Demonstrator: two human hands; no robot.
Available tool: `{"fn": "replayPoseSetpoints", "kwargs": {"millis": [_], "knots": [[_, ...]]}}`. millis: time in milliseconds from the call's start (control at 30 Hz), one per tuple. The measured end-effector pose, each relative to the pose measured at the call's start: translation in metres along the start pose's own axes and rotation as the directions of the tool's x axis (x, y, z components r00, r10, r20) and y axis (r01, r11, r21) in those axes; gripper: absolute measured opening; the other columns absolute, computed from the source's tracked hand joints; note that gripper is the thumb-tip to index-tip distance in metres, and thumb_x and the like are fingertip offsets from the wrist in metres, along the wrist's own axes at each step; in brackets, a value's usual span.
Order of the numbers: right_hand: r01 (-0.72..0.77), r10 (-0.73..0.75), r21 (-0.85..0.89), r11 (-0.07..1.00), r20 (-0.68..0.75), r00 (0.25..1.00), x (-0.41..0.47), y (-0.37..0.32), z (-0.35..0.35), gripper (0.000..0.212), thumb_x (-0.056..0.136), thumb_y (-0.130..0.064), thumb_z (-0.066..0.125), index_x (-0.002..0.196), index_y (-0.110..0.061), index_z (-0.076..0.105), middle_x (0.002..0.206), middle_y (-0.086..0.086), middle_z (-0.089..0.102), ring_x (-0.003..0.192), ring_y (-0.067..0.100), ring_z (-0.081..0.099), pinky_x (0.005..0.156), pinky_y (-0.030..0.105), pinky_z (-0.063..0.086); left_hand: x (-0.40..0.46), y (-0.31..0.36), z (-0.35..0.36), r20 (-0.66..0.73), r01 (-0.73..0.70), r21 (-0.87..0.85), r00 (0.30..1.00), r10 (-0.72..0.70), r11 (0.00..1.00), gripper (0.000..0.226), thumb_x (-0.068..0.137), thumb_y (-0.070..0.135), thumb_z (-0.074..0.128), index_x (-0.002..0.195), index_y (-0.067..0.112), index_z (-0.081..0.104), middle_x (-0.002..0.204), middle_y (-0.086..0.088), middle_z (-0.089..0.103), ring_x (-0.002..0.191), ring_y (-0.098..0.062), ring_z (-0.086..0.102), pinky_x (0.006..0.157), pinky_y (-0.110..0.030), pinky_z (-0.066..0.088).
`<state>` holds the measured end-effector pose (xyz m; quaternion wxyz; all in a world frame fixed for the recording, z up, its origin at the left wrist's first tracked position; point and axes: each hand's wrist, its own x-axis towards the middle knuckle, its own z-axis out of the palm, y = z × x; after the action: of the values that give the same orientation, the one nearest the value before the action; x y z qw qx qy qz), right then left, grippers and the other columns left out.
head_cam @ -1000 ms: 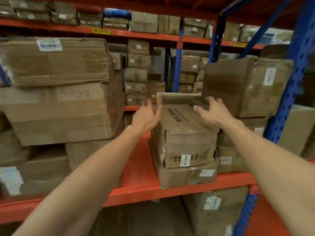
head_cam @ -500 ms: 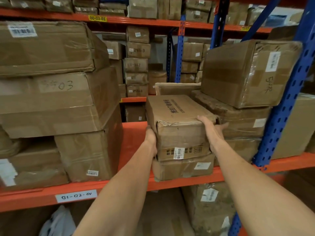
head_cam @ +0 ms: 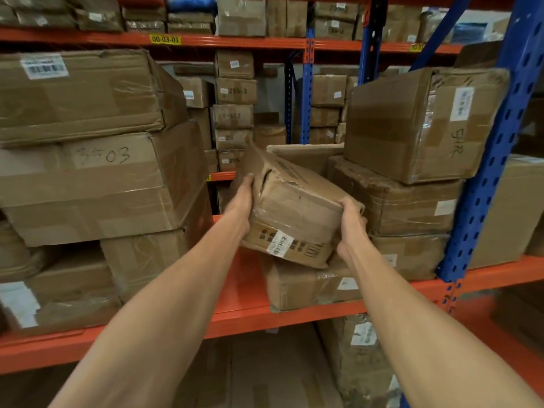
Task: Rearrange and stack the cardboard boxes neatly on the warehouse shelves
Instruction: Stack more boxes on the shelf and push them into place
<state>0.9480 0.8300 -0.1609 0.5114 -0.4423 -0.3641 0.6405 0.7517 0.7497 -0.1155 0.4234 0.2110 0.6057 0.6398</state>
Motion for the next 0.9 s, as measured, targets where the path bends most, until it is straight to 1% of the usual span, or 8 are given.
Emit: {"fn": "replayPoseSetpoints", "kwargs": {"millis": [100,167,367,433,533,667,800,900], "knots": [[-0.119,0.105,0.150,0.981,0.098,0.990,-0.016,0.024,0.024,0.073,0.074,-0.052,0.073,0.138,-0.019,0.057,0.124,0.014,0.071,0.111,0.034,0.068,0.101,0.055,0.055,-0.009,0.034,-0.019,-0.233,-0.043,0.193,0.968,0.089,0.980,0.131,0.044,0.090,0.071,0.148,0.013,0.050,0.129,-0.017,0.067,0.108,-0.040,0.069,0.097,-0.052,0.056],[-0.202,0.164,0.233,0.951,0.173,0.971,-0.023,0.039,0.041,0.067,0.072,-0.051,0.072,0.131,-0.020,0.066,0.125,0.014,0.074,0.115,0.036,0.069,0.104,0.058,0.053,-0.015,0.050,-0.032,-0.295,-0.092,0.327,0.936,0.194,0.941,0.144,0.035,0.093,0.068,0.151,0.012,0.044,0.136,-0.016,0.063,0.115,-0.039,0.065,0.101,-0.051,0.052],[-0.410,0.301,0.319,0.854,0.338,0.892,-0.044,0.094,0.075,0.057,0.090,-0.060,0.052,0.134,-0.025,0.063,0.131,0.015,0.066,0.123,0.041,0.059,0.109,0.067,0.042,-0.019,0.080,-0.051,-0.276,-0.093,0.681,0.886,0.373,0.726,0.126,0.049,0.093,0.067,0.145,0.014,0.052,0.134,-0.013,0.065,0.114,-0.037,0.066,0.100,-0.049,0.053],[-0.424,0.302,0.363,0.830,0.346,0.888,-0.053,0.116,0.080,0.059,0.093,-0.060,0.051,0.141,-0.027,0.056,0.141,0.016,0.058,0.132,0.043,0.052,0.113,0.072,0.037,-0.018,0.081,-0.052,-0.265,-0.045,0.785,0.877,0.401,0.618,0.125,0.055,0.093,0.066,0.149,0.014,0.047,0.138,-0.014,0.063,0.119,-0.037,0.063,0.101,-0.050,0.052],[-0.429,0.317,0.395,0.812,0.319,0.893,-0.056,0.131,0.087,0.062,0.093,-0.061,0.052,0.146,-0.028,0.051,0.145,0.015,0.054,0.139,0.045,0.047,0.115,0.071,0.037,-0.014,0.083,-0.051,-0.218,-0.045,0.842,0.883,0.416,0.537,0.120,0.059,0.092,0.066,0.149,0.015,0.047,0.141,-0.012,0.061,0.123,-0.036,0.060,0.101,-0.048,0.051],[-0.470,0.335,0.400,0.787,0.363,0.870,-0.064,0.139,0.100,0.067,0.094,-0.062,0.058,0.150,-0.026,0.048,0.143,0.020,0.055,0.138,0.045,0.051,0.113,0.066,0.041,-0.009,0.101,-0.053,-0.151,-0.032,0.920,0.891,0.428,0.391,0.112,0.069,0.087,0.066,0.148,0.010,0.047,0.142,-0.013,0.058,0.123,-0.037,0.059,0.081,-0.041,0.047],[-0.570,0.426,0.424,0.704,0.390,0.816,-0.075,0.165,0.110,0.077,0.094,-0.064,0.063,0.154,-0.021,0.042,0.118,0.026,0.058,0.129,0.048,0.058,0.105,0.066,0.050,-0.006,0.106,-0.053,-0.083,0.043,0.991,0.936,0.343,0.123,0.124,0.071,0.094,0.054,0.156,0.005,0.036,0.157,-0.018,0.045,0.138,-0.042,0.047,0.107,-0.048,0.045],[-0.574,0.474,0.434,0.694,0.325,0.818,-0.070,0.173,0.106,0.075,0.097,-0.063,0.060,0.152,-0.015,0.043,0.116,0.028,0.059,0.102,0.047,0.065,0.089,0.061,0.059,-0.008,0.098,-0.045,-0.025,0.044,0.996,0.971,0.239,-0.078,0.117,0.080,0.092,0.040,0.157,0.004,0.035,0.162,-0.019,0.037,0.143,-0.043,0.041,0.113,-0.050,0.038]]}}
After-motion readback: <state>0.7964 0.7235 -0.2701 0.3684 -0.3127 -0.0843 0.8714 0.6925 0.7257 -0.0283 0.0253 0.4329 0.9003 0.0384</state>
